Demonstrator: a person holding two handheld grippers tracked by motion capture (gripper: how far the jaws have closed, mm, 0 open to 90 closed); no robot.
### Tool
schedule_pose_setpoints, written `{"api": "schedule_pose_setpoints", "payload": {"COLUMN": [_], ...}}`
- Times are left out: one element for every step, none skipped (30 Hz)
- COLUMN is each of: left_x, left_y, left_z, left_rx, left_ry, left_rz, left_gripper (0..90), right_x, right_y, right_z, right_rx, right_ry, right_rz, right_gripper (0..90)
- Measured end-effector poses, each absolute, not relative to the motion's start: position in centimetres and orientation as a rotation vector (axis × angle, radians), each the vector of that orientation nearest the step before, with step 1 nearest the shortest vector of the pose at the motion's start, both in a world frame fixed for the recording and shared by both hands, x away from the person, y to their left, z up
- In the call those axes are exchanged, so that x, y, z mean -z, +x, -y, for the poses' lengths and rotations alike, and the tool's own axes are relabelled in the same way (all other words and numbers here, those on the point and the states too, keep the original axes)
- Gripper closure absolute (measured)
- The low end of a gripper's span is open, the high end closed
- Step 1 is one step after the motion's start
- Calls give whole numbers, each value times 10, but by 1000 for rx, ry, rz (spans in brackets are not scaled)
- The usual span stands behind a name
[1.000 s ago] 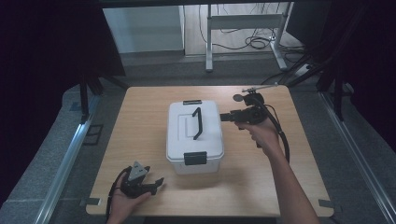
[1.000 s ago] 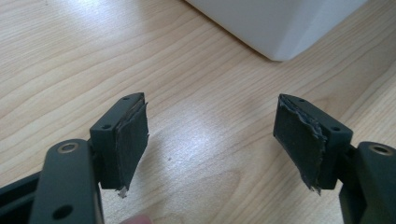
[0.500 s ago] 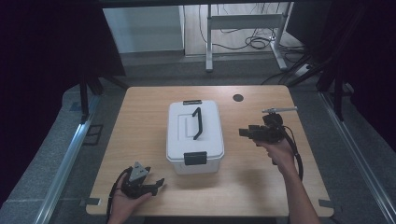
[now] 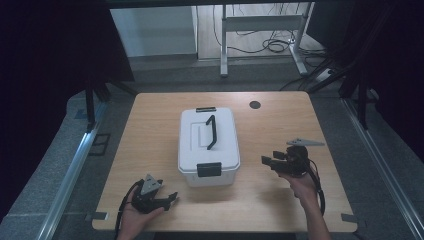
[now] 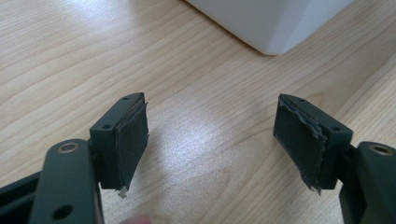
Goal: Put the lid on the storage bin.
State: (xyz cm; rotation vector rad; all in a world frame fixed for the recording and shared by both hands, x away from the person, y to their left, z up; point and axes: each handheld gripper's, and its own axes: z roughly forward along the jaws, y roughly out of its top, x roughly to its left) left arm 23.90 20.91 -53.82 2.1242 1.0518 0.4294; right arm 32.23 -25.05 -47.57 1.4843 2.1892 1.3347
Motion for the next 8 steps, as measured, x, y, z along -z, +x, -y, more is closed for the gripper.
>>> {"api": "schedule_pose_setpoints", "payload": {"left_x": [538, 538, 538, 538, 538, 538, 538, 538], "left_y": [239, 239, 238, 238, 238, 239, 239, 239], "left_z": [-209, -208, -208, -207, -207, -207, -207, -208], "left_rx": [-431, -431, -430, -429, -428, -426, -425, -424], "left_ry": [2124, 2123, 2124, 2125, 2125, 2124, 2124, 2124], "left_rz": [-1051, -1051, -1049, -1049, -1048, -1047, -1046, -1044], "left_gripper": [265, 265, 265, 265, 265, 264, 265, 264], "right_x": [479, 484, 487, 490, 493, 496, 497, 496], "right_y": [320, 316, 313, 310, 308, 307, 308, 307], "right_z": [251, 252, 252, 252, 252, 252, 251, 251], "right_rx": [-1342, -1356, -1366, -1371, -1380, -1376, -1339, -1321], "right_ry": [1483, 1484, 1484, 1480, 1479, 1481, 1480, 1471], "right_rz": [-2181, -2175, -2167, -2161, -2146, -2140, -2165, -2163], "right_gripper": [377, 372, 371, 371, 370, 370, 362, 360]}}
